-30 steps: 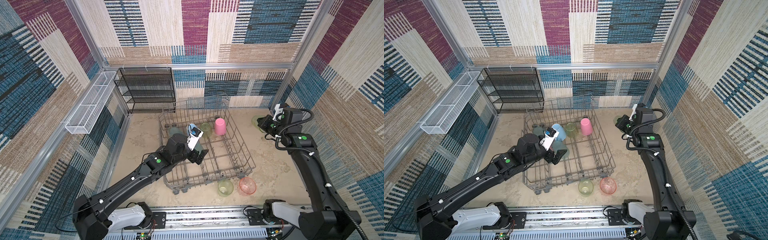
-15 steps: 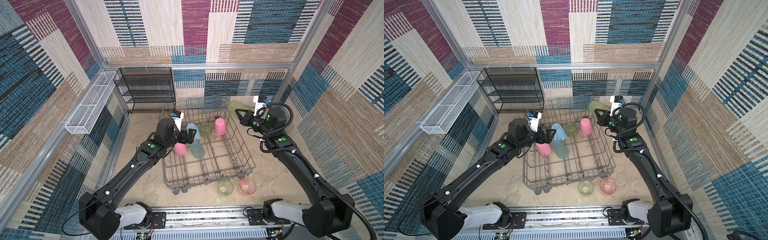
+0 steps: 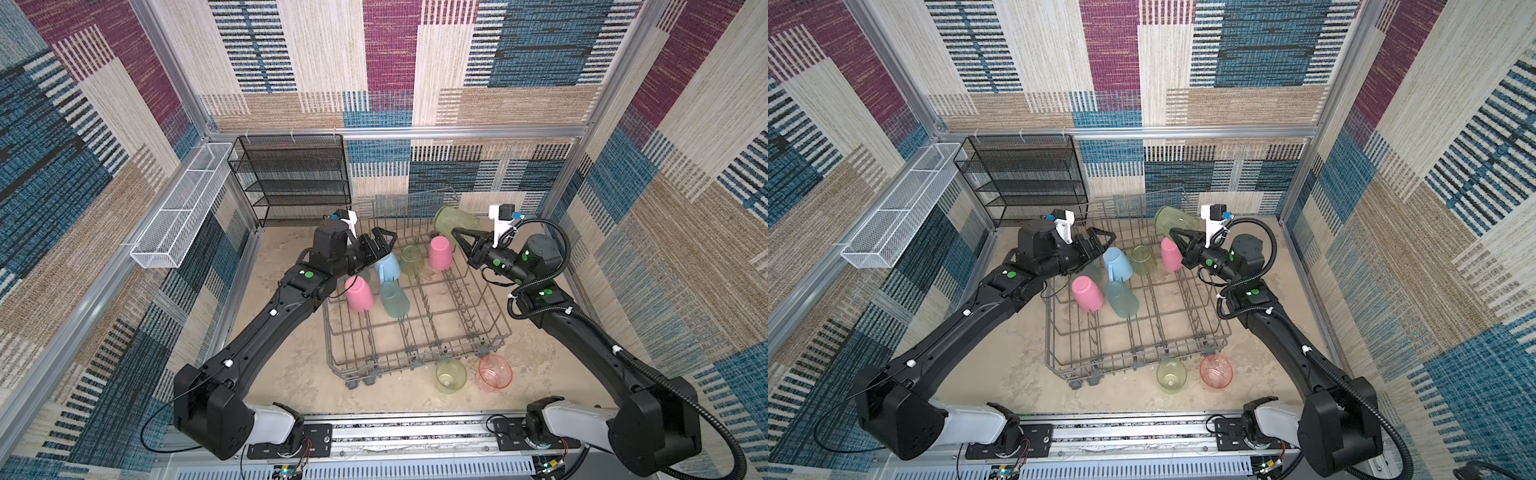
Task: Load the cups into the dish rack
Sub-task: 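Close the left gripper on the green cup base beside the right gripper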
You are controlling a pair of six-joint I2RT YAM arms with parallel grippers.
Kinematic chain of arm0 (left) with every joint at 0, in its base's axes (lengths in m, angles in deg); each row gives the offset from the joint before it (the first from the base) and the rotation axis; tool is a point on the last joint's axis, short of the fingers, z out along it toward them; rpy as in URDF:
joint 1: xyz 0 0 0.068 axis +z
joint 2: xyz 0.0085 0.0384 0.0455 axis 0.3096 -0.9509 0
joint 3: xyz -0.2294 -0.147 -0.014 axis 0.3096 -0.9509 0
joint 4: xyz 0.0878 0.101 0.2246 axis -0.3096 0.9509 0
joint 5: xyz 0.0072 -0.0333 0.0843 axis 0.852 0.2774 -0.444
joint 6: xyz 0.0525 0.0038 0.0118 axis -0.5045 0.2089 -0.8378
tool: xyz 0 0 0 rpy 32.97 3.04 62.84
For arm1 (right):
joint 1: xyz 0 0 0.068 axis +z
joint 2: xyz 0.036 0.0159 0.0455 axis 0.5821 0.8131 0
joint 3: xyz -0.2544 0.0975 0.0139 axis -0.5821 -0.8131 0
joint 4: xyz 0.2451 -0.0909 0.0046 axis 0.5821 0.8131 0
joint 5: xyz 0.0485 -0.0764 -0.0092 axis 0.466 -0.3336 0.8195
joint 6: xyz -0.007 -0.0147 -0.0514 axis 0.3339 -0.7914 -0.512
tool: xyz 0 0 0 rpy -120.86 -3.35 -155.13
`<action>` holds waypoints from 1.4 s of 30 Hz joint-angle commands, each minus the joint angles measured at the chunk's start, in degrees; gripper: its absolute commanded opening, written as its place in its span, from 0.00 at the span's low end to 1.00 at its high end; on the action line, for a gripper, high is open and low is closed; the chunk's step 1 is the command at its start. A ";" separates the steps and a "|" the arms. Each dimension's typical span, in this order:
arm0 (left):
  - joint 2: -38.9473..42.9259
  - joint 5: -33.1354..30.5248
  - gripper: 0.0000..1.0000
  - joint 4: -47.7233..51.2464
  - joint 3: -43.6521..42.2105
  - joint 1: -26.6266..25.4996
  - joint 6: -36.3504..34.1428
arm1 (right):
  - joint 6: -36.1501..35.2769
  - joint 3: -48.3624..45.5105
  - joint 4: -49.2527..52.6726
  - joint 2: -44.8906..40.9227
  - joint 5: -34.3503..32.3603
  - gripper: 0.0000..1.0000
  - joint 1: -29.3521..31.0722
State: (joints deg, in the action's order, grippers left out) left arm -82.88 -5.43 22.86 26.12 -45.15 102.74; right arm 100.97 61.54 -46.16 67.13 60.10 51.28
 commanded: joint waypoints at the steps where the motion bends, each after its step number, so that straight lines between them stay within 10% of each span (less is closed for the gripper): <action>1: -1.55 4.18 0.99 -10.54 -0.52 0.05 13.33 | -1.56 -0.68 -7.49 0.57 2.37 0.00 0.46; 12: -8.20 3.45 0.99 -24.94 -0.22 -2.42 29.14 | -1.66 -2.02 -11.61 2.63 3.88 0.00 1.72; 42: -20.62 2.04 0.90 -31.14 8.62 -8.66 36.88 | -2.19 -1.86 -11.41 5.70 4.96 0.00 3.12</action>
State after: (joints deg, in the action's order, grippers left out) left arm -103.16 -3.92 -5.84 34.34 -53.78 138.67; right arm 99.33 59.14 -55.38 72.77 64.65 54.25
